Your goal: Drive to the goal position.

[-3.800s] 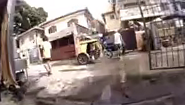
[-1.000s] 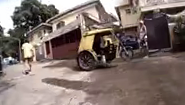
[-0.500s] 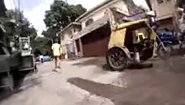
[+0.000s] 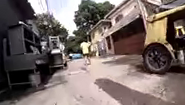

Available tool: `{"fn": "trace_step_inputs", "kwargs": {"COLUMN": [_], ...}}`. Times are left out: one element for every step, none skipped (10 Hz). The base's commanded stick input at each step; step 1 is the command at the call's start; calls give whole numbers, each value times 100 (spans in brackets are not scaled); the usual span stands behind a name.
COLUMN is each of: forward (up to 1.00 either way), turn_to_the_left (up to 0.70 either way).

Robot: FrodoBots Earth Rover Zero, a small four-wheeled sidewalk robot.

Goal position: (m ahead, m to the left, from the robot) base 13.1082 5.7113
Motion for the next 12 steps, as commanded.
{"fn": "trace_step_inputs", "kwargs": {"forward": [70, 70, 70, 70, 70, 70, 70, 70, 70, 70, 70, 70], "turn_to_the_left": [-24, 0, 0, 0, 0, 0, 0, 0, 0, 11, 15, 0]}}
